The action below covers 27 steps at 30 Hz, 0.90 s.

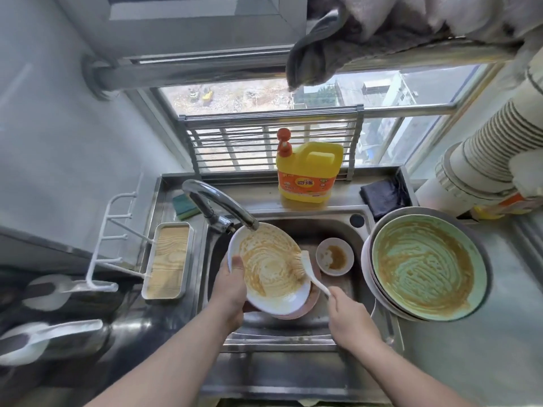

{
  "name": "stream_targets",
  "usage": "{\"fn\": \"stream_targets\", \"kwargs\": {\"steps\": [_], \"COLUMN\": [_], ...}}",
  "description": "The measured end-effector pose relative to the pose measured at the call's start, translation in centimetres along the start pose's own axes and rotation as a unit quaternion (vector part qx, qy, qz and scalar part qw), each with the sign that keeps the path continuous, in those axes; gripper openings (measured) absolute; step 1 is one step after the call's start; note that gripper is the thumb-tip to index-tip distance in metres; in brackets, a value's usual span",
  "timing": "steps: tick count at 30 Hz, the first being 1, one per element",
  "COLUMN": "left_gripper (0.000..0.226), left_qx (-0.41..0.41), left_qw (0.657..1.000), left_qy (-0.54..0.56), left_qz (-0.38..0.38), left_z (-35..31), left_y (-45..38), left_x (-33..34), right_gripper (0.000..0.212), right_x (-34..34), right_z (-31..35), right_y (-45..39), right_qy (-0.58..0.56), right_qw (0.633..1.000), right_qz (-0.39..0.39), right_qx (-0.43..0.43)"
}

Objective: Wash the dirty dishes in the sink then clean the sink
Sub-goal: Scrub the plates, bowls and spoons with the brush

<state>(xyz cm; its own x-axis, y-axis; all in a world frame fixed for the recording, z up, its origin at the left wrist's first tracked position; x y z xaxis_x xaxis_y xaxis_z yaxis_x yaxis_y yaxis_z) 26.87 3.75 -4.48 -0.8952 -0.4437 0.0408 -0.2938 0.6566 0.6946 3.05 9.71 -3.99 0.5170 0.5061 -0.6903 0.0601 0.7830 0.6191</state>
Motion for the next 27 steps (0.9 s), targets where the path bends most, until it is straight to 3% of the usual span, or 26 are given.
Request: {"fn": "stream_targets", "kwargs": {"steps": [5, 8, 12, 14, 17, 20, 24, 27], "left_gripper": [0.024, 0.029, 0.031, 0.036, 0.029, 0.027, 0.035, 0.031], "left_qx": [-0.001, -0.003, -0.006, -0.005, -0.012, -0.015, 0.027, 0.012], "left_qw": [0.999, 1.0, 1.0, 1.0, 0.999, 1.0, 0.999, 1.0], "left_qy": [-0.012, 0.023, 0.016, 0.003, 0.003, 0.01, -0.018, -0.019], "left_qz": [0.032, -0.002, -0.007, 0.011, 0.031, 0.003, -0.016, 0.002], "left_z": [0.2, -1.2, -2.4, -1.7, 0.0, 0.2, -0.6, 0.0], "left_y": [0.8, 0.2, -0.8, -0.4, 0.4, 0.3, -1.1, -0.9], "left_x": [1.4, 1.7, 1.2, 1.4, 2.4, 2.4, 0.5, 0.1], "right_gripper": [0.037, 0.026, 0.019, 0.019, 0.029, 0.034, 0.03, 0.028], "right_x": [3.2, 3.7, 0.8, -0.3, 0.9, 3.3, 1.9, -0.5], "right_z": [6.7, 5.1, -1.4, -1.7, 2.6, 4.4, -0.3, -0.2], "right_y": [1.1, 3.4, 1.6, -0.4, -0.3, 3.0, 2.9, -1.5], "right_qy": [-0.074, -0.053, 0.051, 0.068, 0.001, -0.052, 0.019, 0.02], "right_qw": [0.989, 0.984, 0.996, 0.997, 0.996, 0.987, 0.996, 0.999], "right_qz": [-0.038, -0.022, 0.005, -0.004, -0.013, -0.009, 0.02, -0.018], "right_qx": [-0.123, -0.17, -0.069, -0.035, -0.083, -0.15, -0.081, -0.022]}}
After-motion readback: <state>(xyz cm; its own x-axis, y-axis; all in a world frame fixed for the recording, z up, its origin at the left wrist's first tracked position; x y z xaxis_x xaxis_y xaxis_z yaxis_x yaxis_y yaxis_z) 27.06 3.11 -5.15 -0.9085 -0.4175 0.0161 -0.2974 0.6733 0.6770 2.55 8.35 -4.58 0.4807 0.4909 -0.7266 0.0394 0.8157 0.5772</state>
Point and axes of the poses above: each hand's wrist, its own y-axis away from the middle knuckle, its own x-axis out of the palm, z = x × y, the point moved 1 cm from there along -y, towards the middle knuckle, and after that the axes turned 9 degrees about y, right-handed, at the moved point
